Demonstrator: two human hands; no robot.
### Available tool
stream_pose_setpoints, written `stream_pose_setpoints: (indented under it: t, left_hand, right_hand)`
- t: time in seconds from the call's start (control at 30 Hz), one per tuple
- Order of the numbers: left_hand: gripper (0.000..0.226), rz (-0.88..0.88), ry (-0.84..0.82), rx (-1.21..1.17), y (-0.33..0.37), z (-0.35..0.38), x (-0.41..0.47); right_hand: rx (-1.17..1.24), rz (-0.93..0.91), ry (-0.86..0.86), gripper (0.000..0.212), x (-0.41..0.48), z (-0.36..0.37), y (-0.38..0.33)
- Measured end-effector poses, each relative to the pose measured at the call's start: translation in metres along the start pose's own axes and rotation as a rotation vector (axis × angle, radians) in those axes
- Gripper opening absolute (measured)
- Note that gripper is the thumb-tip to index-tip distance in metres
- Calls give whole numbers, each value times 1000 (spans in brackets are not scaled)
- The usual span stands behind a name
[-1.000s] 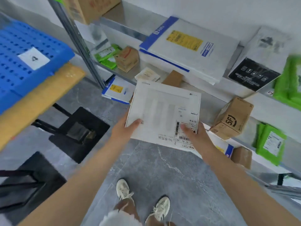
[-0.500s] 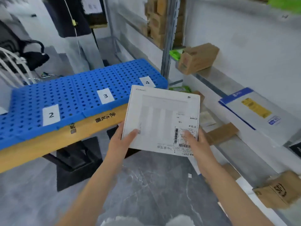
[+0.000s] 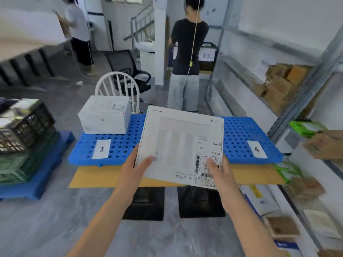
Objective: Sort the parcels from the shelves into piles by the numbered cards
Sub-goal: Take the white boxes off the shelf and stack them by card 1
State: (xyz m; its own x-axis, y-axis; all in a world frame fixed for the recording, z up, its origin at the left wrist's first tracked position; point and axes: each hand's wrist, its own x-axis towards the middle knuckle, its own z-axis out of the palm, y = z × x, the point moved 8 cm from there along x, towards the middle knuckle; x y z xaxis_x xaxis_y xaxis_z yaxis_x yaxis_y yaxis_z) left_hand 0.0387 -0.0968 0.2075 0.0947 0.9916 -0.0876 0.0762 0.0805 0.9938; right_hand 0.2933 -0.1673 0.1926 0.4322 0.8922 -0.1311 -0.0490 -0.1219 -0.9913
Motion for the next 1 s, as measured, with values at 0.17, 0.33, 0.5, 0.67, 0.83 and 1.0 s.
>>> stream_pose_setpoints:
  t: [0.17, 0.33, 0.5, 0.67, 0.83, 1.0]
  left_hand:
    - [42, -11, 91, 0, 2, -64, 35]
    - [39, -25, 139, -23, 0, -98, 70]
    - [42, -22, 213, -35, 3, -130, 134]
    - [48, -39, 308, -39, 15, -157, 205]
    - [44, -56, 341, -72, 25, -172, 271]
    - [43, -91, 342, -50, 17, -190, 323]
  right_hand:
    - [-24, -7, -108, 51, 33, 80, -14]
    - [-114, -5, -169, 59, 75, 132, -19]
    - [-137, -25, -233, 61, 135, 187, -34]
    - [-101, -52, -323, 54, 205, 242, -51]
    - [-91, -31, -366, 53, 272, 286, -63]
    - [-100, -18, -404, 53, 324, 328, -58]
